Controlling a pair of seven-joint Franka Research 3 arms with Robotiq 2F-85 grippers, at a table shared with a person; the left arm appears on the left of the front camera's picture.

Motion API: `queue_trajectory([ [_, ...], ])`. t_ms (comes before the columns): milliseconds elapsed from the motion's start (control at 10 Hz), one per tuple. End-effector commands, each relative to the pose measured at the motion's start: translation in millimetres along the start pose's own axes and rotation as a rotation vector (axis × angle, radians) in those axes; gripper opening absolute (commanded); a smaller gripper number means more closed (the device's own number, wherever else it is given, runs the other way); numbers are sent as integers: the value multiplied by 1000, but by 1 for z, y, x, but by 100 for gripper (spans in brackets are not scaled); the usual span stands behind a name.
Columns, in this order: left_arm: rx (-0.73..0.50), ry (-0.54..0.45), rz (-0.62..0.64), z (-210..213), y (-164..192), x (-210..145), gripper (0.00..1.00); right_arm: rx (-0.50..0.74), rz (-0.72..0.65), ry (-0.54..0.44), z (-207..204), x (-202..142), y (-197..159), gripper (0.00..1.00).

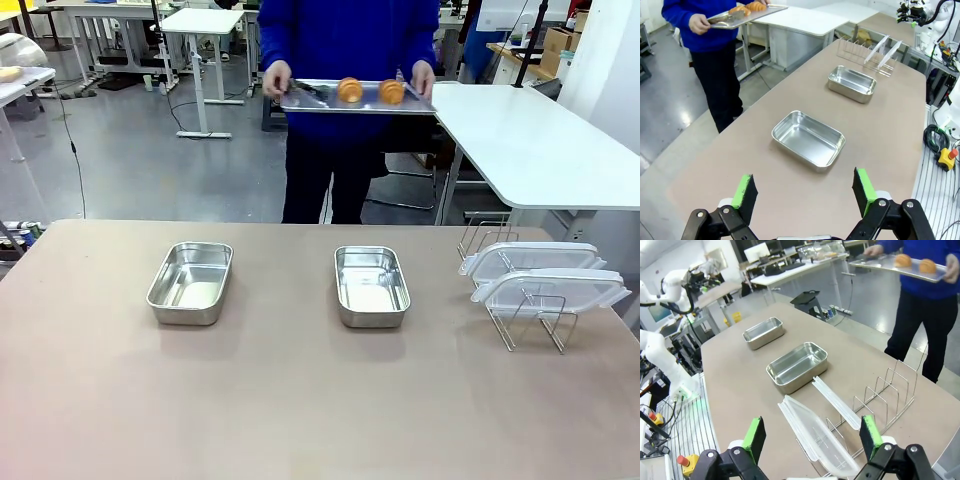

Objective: Place the bread in airtight containers.
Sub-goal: Lift both Airtight Container.

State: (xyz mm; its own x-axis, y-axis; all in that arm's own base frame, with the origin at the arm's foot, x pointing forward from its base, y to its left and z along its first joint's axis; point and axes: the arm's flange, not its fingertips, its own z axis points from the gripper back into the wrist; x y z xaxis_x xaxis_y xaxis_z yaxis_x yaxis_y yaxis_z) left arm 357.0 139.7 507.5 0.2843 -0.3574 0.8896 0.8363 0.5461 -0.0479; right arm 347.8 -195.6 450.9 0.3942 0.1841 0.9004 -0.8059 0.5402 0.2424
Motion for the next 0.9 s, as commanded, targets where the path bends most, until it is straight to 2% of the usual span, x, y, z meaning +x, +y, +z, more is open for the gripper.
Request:
queue_trajectory([
  [0, -3, -28, -19, -2, 1, -3, 100, 1, 27, -27, -1, 1, -3, 100],
  [800, -3, -28, -19, -2, 1, -3, 100, 1, 27, -27, -1, 1, -3, 100],
])
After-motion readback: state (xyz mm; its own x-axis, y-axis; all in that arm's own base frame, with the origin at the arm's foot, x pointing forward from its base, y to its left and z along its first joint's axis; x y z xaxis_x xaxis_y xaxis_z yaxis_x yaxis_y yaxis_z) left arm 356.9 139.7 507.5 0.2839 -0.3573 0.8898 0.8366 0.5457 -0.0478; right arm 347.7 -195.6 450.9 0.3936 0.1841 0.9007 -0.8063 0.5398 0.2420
